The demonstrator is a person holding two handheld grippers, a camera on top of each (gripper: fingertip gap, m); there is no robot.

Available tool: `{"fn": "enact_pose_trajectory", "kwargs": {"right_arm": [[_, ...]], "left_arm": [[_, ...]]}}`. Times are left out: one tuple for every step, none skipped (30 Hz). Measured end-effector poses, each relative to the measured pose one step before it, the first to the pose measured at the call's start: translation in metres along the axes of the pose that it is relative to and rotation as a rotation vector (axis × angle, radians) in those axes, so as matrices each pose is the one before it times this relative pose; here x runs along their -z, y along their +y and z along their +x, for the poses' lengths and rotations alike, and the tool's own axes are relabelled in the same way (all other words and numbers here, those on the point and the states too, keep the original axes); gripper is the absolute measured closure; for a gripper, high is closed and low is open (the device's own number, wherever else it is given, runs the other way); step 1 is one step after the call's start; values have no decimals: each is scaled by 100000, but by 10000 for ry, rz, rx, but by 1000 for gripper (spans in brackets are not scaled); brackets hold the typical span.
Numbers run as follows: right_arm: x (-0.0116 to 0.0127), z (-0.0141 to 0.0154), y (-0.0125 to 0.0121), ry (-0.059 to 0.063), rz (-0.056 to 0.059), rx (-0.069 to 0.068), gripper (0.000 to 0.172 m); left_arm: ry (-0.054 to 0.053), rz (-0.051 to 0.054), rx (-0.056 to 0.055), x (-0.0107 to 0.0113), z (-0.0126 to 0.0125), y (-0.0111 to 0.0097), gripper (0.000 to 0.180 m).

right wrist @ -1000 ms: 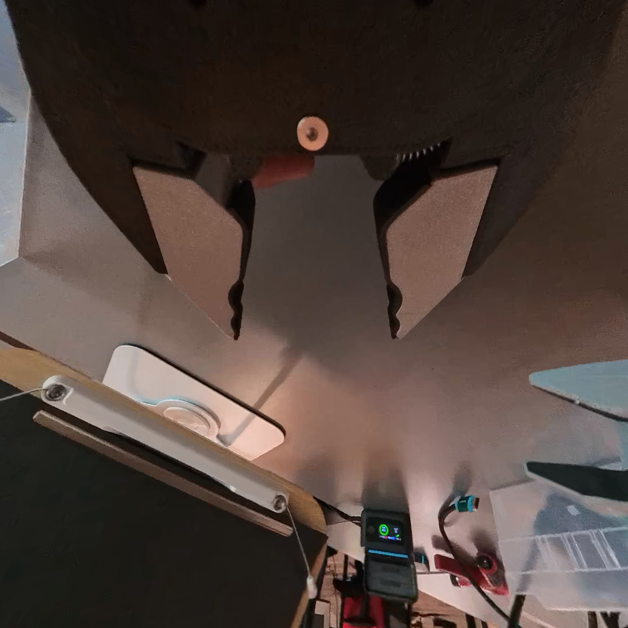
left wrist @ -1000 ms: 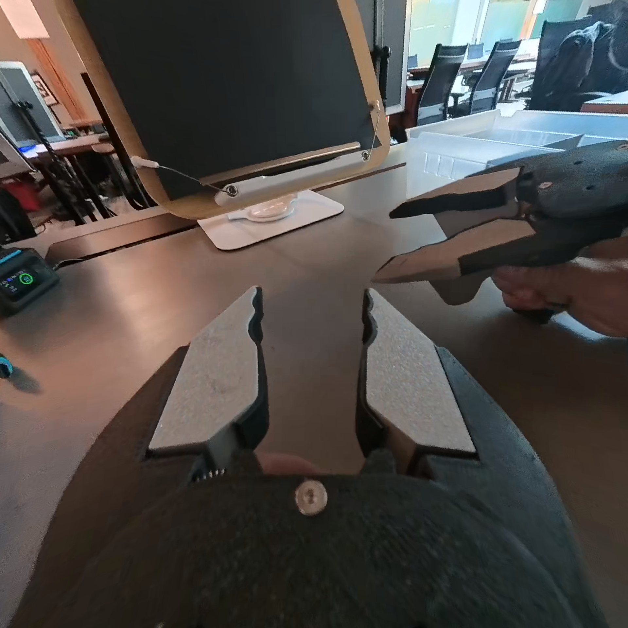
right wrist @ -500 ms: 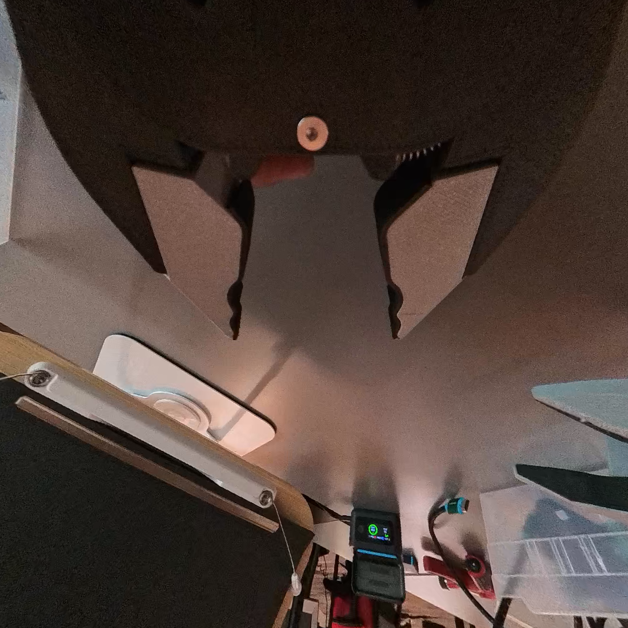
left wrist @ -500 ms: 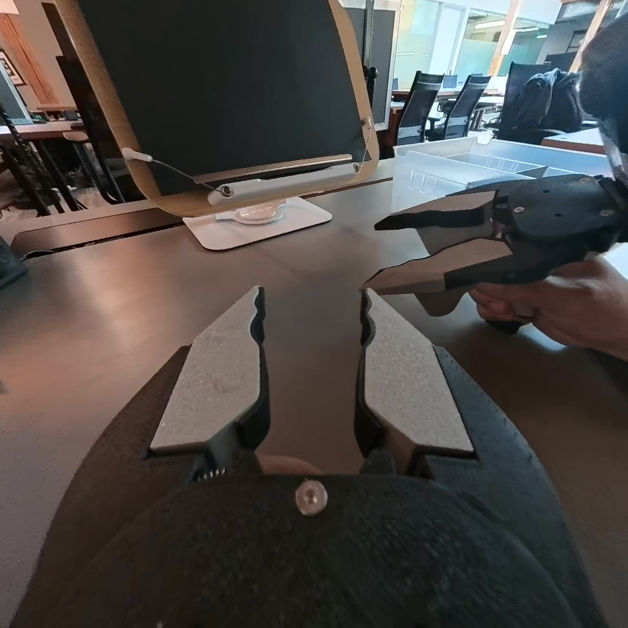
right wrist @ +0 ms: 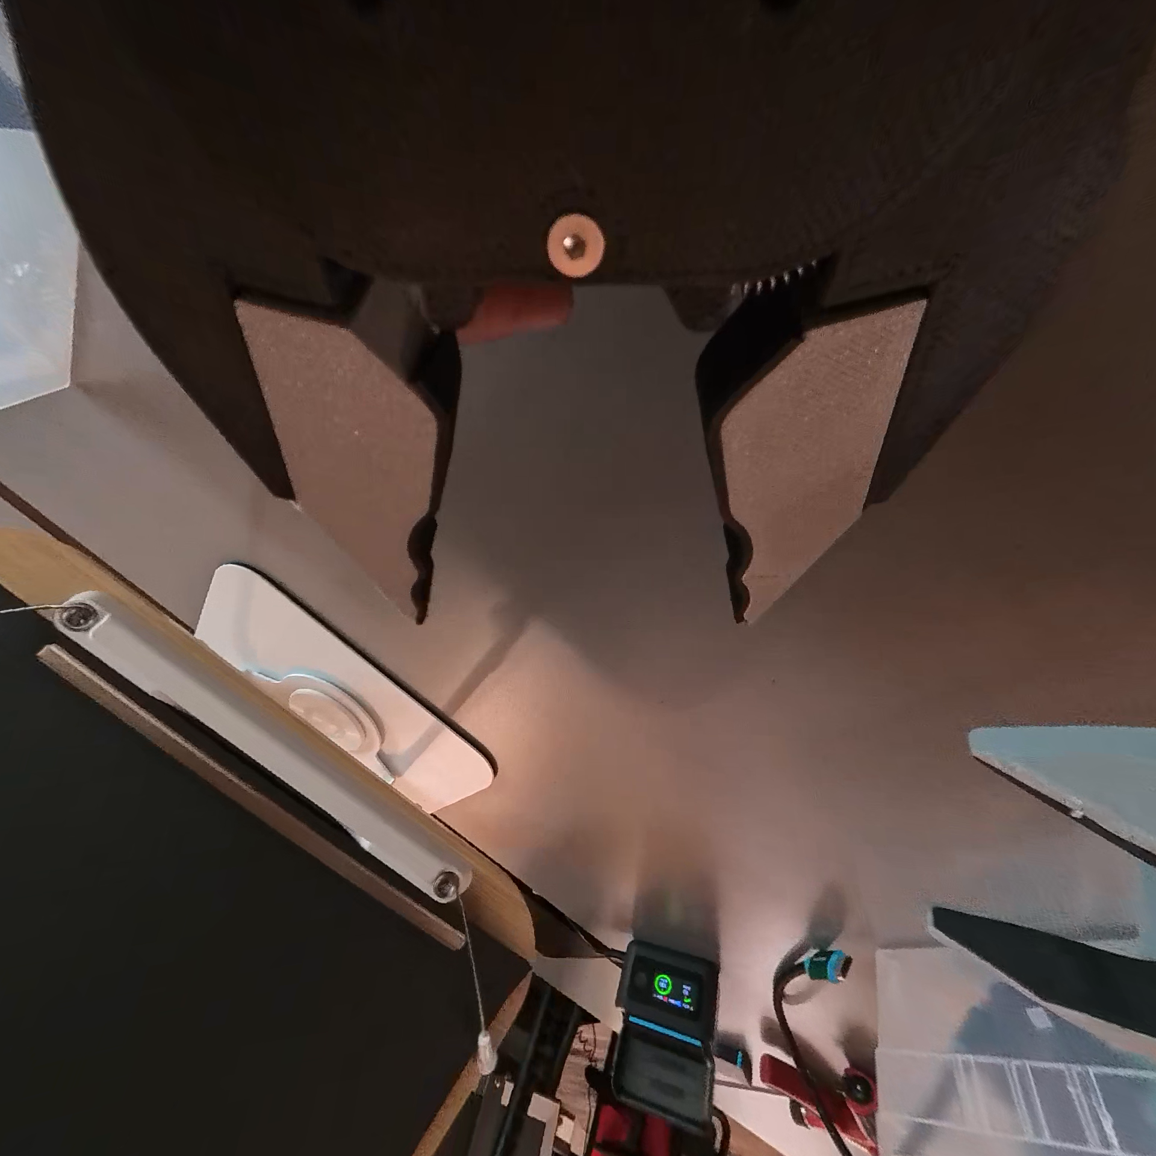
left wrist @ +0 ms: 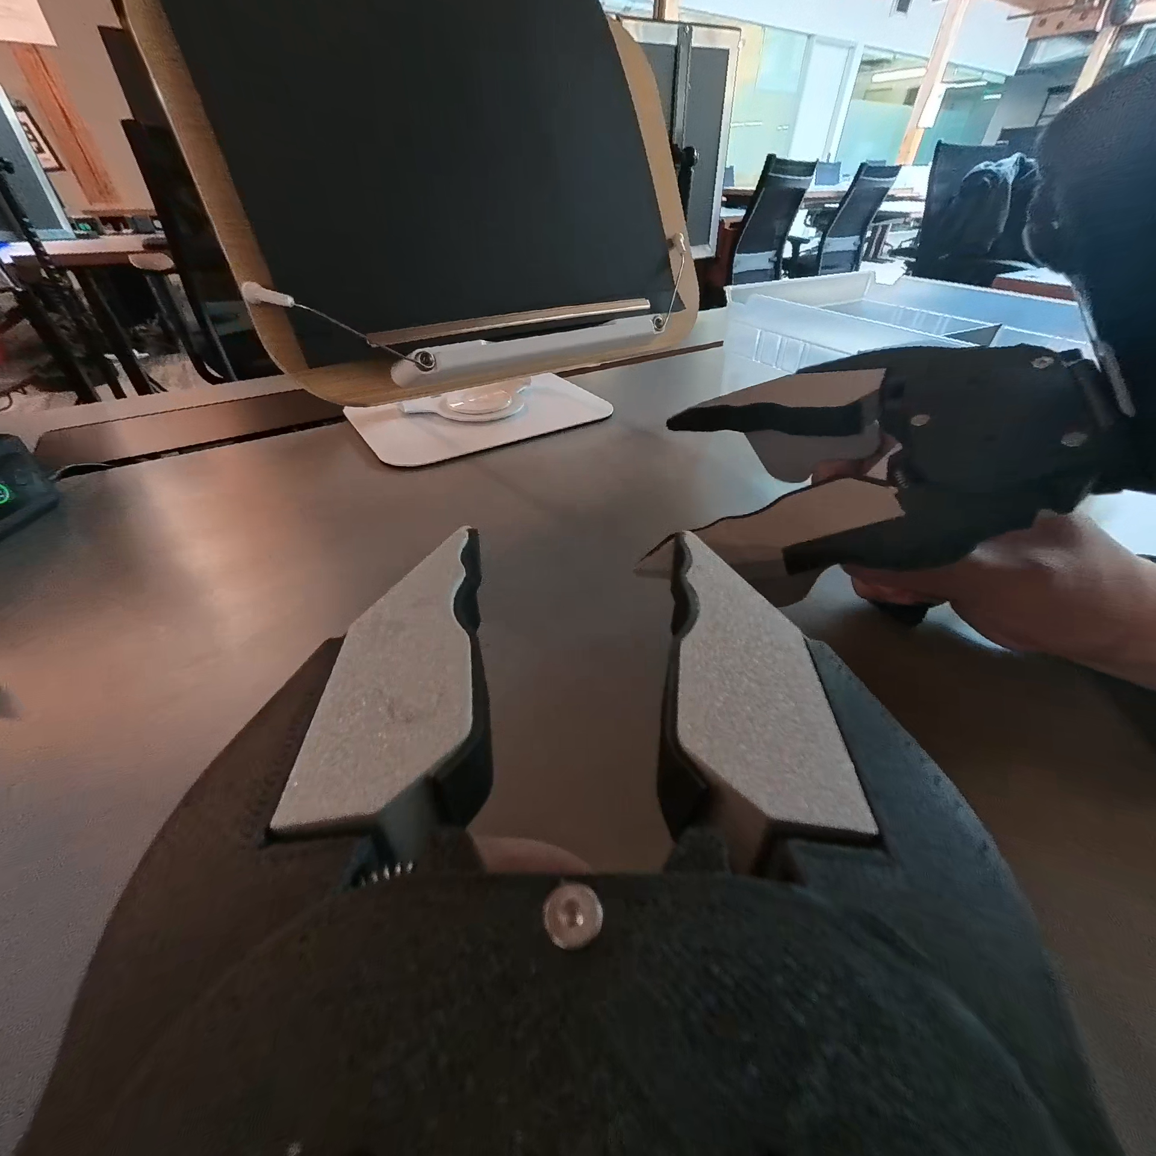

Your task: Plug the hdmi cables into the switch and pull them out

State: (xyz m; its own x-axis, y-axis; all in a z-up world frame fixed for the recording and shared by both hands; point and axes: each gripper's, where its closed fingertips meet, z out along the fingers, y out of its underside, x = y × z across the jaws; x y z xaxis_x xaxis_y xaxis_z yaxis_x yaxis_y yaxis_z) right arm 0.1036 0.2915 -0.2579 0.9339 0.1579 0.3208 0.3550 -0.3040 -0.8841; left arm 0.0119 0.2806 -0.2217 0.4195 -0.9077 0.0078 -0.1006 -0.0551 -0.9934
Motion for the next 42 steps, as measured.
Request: {"fn": "enact_pose_trajectory", "kwargs": {"right_arm": [[18, 24, -43, 72, 26, 59, 79], [30, -2, -31, 44, 24, 51, 79], [37, 4, -43, 37, 25, 37, 79], [38, 40, -29, 48, 26, 15, 79], [55, -3, -32, 0, 25, -1, 79], [54, -43, 3, -31, 9, -17, 79], [68, -23, 6, -26, 8, -28, 79], [67, -10, -4, -33, 17, -41, 80], [48, -39, -1, -42, 11, -36, 80], [30, -39, 4, -37, -4, -26, 80], [-14, -28, 39, -21, -25, -13, 80], [-21, -26, 31, -8, -29, 1, 80], [-15, -49, 19, -7, -26, 8, 80], [6, -69, 12, -13, -17, 13, 80], [24, -72, -2, -6, -3, 14, 80], [32, -57, -18, 3, 3, 15, 80], [42, -56, -10, 0, 3, 12, 79], [38, -22, 5, 9, -3, -1, 79], [26, 0, 20, 8, -10, -12, 79], [19, 18, 33, -3, -20, -25, 78], [24, 21, 33, -5, -13, -41, 78], [24, 60, 11, -2, 0, -55, 77], [32, 37, 12, -16, 2, -59, 77], [31, 28, 27, -27, -1, -58, 77], [21, 10, 1, -33, 4, -51, 77], [0, 3, 1, -37, 3, -41, 77], [-24, -26, 25, -44, -15, -26, 77], [-57, -52, 59, -48, -47, -5, 77], [-75, -69, 62, -44, -57, 15, 77], [-51, -59, 58, -28, -53, 31, 76], [-35, -67, 40, -14, -31, 46, 76], [-15, -55, -4, 2, -11, 57, 76], [7, -52, -5, 9, 5, 62, 77], [26, -50, -31, 11, 15, 58, 77], [31, -47, -36, 12, 23, 49, 77], [24, -43, -28, 1, 14, 28, 78], [16, -74, 7, -25, -5, 7, 78], [3, -63, 0, -28, -7, 7, 78], [-8, -53, 6, -18, -11, 15, 78], [-19, -45, 13, -7, -14, 20, 78], [0, -43, 3, 0, -11, 24, 78], [5, -37, -4, 4, -5, 27, 78]], "left_arm": [[11, -80, -23, 131, 86, 111, 120], [-11, -148, 14, 184, 69, 206, 119], [5, -225, 75, 274, 113, 237, 119], [123, -297, 109, 460, 296, 126, 117], [144, -266, 126, 754, 329, -298, 114], [63, -87, 111, 1133, 229, -985, 111], [66, 172, 71, 1530, 246, -1730, 109], [61, 343, -64, 1784, 177, -2325, 110], [-137, 268, -309, 1752, -311, -2503, 114], [-368, 13, -529, 1536, -1025, -2298, 128], [-549, -175, -568, 1255, -1832, -1964, 143], [-732, -229, -447, 872, -2698, -1651, 146], [-841, -296, -276, 348, -3344, -1237, 145], [-757, -457, -113, -297, -3497, -595, 143], [-562, -692, 34, -914, -3239, 141, 140], [-393, -875, 163, -1418, -2857, 746, 133], [-284, -955, 240, -1796, -2474, 1140, 126], [-222, -948, 298, -2033, -2093, 1321, 123], [-89, -885, 340, -2152, -1580, 1332, 123], [26, -792, 371, -2111, -1131, 1255, 124], [12, -667, 387, -1976, -951, 1078, 125], [-50, -571, 306, -1794, -848, 927, 126], [-108, -518, 196, -1593, -750, 853, 126], [-101, -474, 131, -1387, -576, 769, 126], [2, -433, 107, -1190, -298, 644, 125], [90, -389, 65, -980, -81, 506, 125], [53, -315, 3, -781, -101, 321, 124], [-22, -234, -45, -629, -165, 176, 125], [-7, -187, -63, -559, -79, 96, 126], [33, -184, -48, -544, 2, 101, 128], [40, -182, -17, -550, 13, 117, 128], [64, -150, 14, -523, 24, 92, 128], [105, -95, 30, -436, 54, 59, 131], [131, -22, 42, -317, 46, 6, 146], [143, 52, 66, -145, 47, -99, 159], [171, 99, 88, 51, 78, -183, 161], [227, 138, 71, 229, 204, -223, 163], [225, 195, 4, 382, 259, -287, 166], [203, 246, -27, 518, 294, -405, 168], [181, 270, -29, 607, 326, -484, 171], [106, 290, -66, 688, 293, -572, 173], [39, 325, -111, 775, 252, -696, 174]]}}
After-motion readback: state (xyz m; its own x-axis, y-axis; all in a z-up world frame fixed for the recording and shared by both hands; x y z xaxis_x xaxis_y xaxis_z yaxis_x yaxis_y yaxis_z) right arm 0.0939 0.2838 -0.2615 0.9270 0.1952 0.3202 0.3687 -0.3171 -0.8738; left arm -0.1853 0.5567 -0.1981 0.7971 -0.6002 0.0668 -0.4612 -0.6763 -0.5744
